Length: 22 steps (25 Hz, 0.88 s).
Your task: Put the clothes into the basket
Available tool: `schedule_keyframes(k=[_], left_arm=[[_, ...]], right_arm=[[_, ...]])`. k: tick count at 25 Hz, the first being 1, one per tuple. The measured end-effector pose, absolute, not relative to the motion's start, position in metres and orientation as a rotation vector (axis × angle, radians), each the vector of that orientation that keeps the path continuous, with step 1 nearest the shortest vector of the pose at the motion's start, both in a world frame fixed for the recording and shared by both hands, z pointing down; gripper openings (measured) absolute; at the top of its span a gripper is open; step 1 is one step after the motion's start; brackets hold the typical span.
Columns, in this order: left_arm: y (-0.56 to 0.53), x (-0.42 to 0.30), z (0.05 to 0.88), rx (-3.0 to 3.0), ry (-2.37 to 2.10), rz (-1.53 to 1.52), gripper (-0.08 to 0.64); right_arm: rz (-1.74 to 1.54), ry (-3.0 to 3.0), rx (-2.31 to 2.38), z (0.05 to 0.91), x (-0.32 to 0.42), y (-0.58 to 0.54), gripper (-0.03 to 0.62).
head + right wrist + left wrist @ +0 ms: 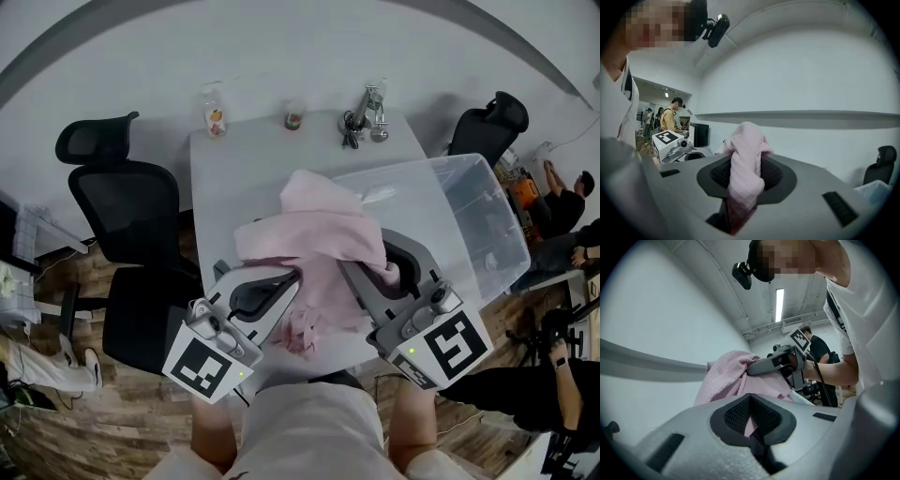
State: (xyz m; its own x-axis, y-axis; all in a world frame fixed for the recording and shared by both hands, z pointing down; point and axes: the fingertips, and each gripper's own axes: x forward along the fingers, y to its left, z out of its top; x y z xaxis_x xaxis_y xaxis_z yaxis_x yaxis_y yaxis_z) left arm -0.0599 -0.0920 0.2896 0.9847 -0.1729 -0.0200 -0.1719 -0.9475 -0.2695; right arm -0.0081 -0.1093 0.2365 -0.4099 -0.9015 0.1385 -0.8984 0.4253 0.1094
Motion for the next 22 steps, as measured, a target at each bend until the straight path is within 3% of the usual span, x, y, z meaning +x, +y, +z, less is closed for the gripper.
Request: schedule_keyframes(k=[9,12,22], left_arm=[[-0.092,-0.062,0.277,-2.847,0.231,0.044,0.005],[-0.092,-0.058,0.272,-2.832,0.203,0.063,0.005],[-0.077,-0.029,0.263,-2.820,0.113,0.076,0.005]], right_arm=[[-0.052,-2.488,1.660,0.225,-0.006,-0.104,0.101],[-0.128,-2.447,1.702,0.215,0.000,-0.103,0.032],[-0.223,-2.393,1.787,0.187,0.030,-0.085,0.031]])
